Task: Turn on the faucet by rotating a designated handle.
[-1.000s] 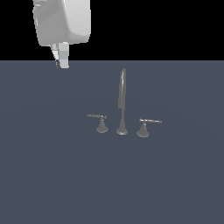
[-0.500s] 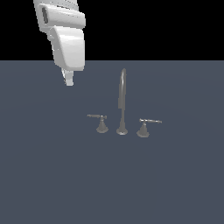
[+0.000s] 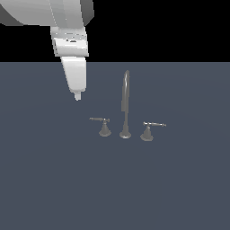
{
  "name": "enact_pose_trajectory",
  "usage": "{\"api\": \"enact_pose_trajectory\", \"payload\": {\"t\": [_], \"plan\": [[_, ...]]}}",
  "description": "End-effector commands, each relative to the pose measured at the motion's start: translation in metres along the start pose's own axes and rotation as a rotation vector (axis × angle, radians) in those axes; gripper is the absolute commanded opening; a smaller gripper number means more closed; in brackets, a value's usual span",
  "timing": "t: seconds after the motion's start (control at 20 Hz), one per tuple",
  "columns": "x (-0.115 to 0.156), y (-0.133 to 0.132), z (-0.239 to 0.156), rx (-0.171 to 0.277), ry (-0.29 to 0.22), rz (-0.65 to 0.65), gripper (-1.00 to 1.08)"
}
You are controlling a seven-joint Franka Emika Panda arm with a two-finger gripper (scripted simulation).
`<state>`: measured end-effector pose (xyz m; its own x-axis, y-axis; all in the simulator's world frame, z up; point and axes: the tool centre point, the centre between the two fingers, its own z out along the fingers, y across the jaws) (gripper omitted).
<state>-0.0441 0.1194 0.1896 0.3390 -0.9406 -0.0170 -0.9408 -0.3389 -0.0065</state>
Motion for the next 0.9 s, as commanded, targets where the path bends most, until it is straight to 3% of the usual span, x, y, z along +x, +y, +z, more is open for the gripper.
{"api": "enact_pose_trajectory", "payload": {"t": [0.0,0.85], "plan": [[0.005,-0.009,0.012,0.000,0.002,0.050,-1.00],[0.061,-0.064,0.102,-0.002,0.019,0.422,-1.00]]}}
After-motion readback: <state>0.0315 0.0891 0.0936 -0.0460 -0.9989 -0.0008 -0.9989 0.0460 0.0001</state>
